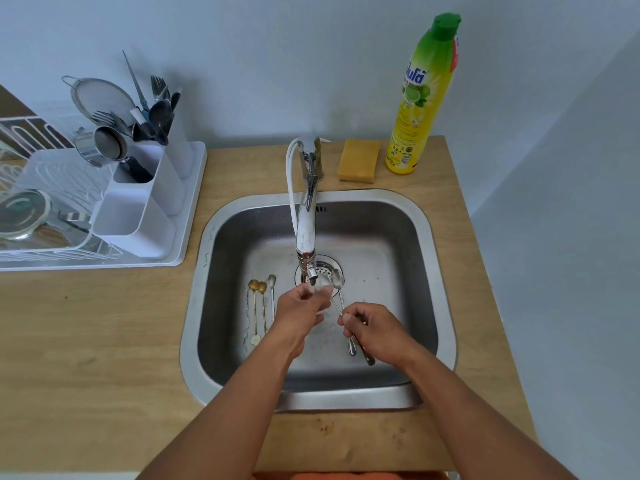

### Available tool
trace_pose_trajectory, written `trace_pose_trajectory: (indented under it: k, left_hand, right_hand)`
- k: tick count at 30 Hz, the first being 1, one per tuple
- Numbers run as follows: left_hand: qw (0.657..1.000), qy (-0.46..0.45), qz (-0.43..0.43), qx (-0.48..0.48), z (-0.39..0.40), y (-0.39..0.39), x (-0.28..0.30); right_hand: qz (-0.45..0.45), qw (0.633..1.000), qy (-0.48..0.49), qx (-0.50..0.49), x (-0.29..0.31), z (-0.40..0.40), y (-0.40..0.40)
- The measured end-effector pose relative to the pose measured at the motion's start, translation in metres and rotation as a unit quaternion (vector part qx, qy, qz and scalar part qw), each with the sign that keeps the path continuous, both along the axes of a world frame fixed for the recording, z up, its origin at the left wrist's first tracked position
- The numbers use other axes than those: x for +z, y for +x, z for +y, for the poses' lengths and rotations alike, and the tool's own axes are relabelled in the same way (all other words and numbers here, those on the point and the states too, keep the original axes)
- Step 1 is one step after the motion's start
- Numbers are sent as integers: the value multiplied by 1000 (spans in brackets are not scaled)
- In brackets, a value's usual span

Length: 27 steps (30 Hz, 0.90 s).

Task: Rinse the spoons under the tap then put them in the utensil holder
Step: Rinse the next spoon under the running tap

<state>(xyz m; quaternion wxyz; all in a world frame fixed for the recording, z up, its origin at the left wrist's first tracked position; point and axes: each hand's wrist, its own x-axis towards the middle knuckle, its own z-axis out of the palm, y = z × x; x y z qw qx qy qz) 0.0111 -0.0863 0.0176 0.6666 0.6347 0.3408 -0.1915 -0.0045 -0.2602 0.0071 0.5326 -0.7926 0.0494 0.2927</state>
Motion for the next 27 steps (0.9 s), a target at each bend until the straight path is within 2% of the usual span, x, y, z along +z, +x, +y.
trace_pose_trajectory:
  k: [5,8,13,17,21,24,27]
  left_hand:
    - [995,72,36,52,-9,15,9]
    - [991,80,56,88,-5,25,9]
    - [995,-20,74,71,8,18,10]
    - [986,-154,57,33,19,2,4]
    - [977,-209,43,5,25,-7,-2]
    - [982,-183,27,30,22,-8,-4]
    - [995,-88,-1,49,14,-8,-5]
  right_hand:
    - [-6,1000,12,20,4,7,-6]
    - [-7,1000,12,17,5,11,-7]
    - [27,997,77,-6,8,15,-7]
    - [62,990,125,-13,9,15,-8]
    - [86,985,146,-16,11,14,-11]
    - [88,985,146,-14,12,15,-13]
    - [81,987,137,-12,12,16,-13]
